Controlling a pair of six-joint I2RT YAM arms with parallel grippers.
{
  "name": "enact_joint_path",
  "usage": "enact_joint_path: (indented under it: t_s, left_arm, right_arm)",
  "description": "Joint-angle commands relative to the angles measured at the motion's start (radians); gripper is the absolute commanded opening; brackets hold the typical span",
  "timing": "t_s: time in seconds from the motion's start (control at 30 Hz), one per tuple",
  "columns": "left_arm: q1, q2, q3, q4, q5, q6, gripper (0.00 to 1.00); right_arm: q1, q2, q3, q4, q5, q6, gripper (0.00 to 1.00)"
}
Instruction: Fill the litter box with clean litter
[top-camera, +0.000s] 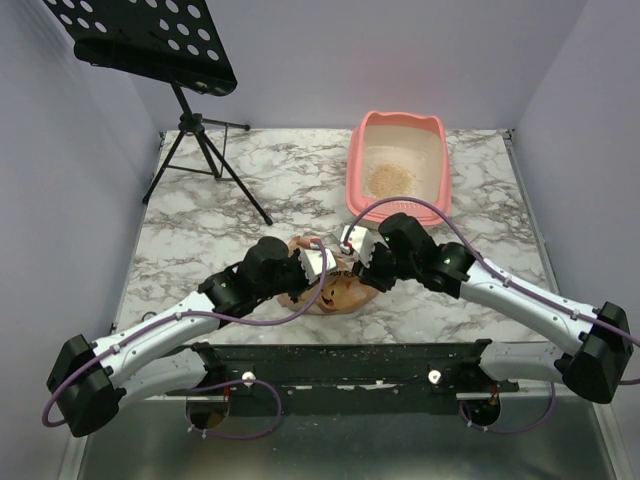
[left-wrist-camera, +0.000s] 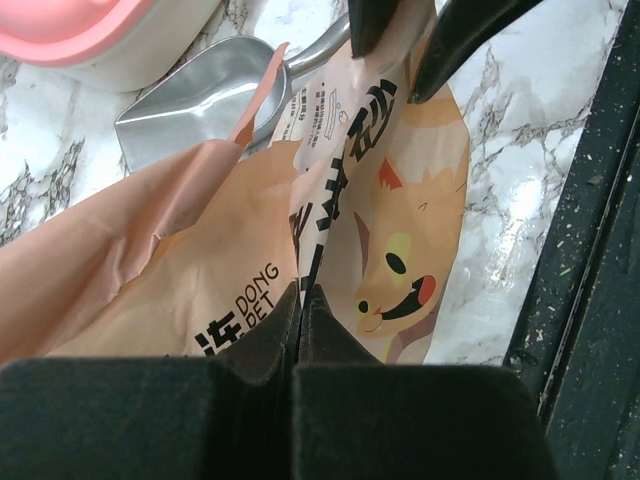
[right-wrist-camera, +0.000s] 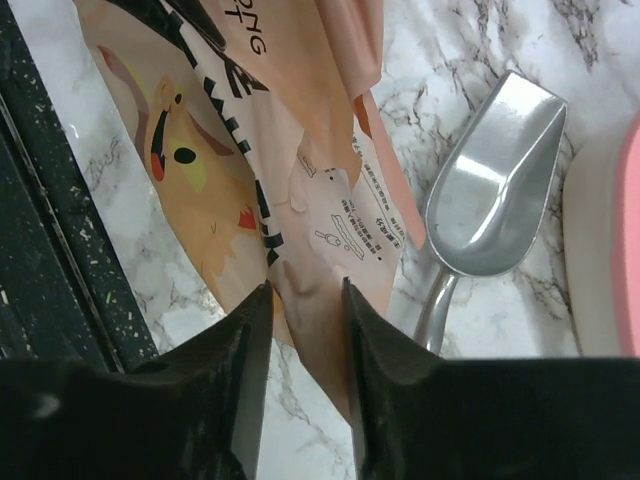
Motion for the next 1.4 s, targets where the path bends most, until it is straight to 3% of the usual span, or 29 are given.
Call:
enact_joint_path:
  t_s: [0.0,0.1,0.17,0.33,0.4,0.57,0.8,0.9,0.93,1.0,1.03,1.37]
  left_arm:
    - [-0.005,-0.031,0.002,0.013,-0.033,-0.004,0.0]
    - [-0.005,-0.03,0.002,0.013,-0.043,0.003,0.0]
    - [-0.004,-0.033,-0.007,0.01,-0.059,0.012,0.04]
    - [-0.004,-0.053,-0.027,-0.014,-0.141,0.053,0.38]
    - [-0.005,-0.061,-0.028,-0.03,-0.178,0.073,0.46]
    - [0.009,-0.07,-0.05,-0.05,-0.195,0.085,0.57]
    - [0.073,0.001,-0.019,-0.096,-0.104,0.087,0.59]
    - [0.114,0.021,-0.004,-0.109,-0.073,0.095,0.53]
    - [0.125,0.027,-0.001,-0.113,-0.057,0.099,0.44]
    - [0.142,0.034,0.002,-0.119,-0.031,0.105,0.09]
    - [0.145,0.033,0.004,-0.125,-0.021,0.11,0.0]
    - [0.153,-0.045,0.024,-0.14,0.039,0.072,0.0]
  right_arm:
    - [-0.008,0.018,-0.008,-0.019,-0.041,0.023,0.32]
    - [-0.018,0.026,-0.026,-0.047,-0.024,0.064,0.0]
    - [-0.021,0.021,-0.038,-0.057,-0.016,0.092,0.0]
    - [-0.024,-0.018,-0.062,-0.064,-0.007,0.122,0.0]
    - [-0.024,-0.031,-0.068,-0.065,-0.004,0.13,0.0]
    - [-0.024,-0.052,-0.075,-0.062,0.002,0.147,0.0]
    - [-0.027,-0.087,-0.081,-0.057,0.03,0.164,0.0]
    - [-0.032,-0.101,-0.083,-0.057,0.031,0.173,0.0]
    - [-0.034,-0.103,-0.085,-0.057,0.031,0.175,0.0]
    - [-0.037,-0.104,-0.092,-0.054,0.039,0.179,0.0]
    - [-0.038,-0.106,-0.095,-0.054,0.042,0.182,0.0]
    - [-0.06,-0.107,-0.097,-0.031,0.108,0.215,0.01]
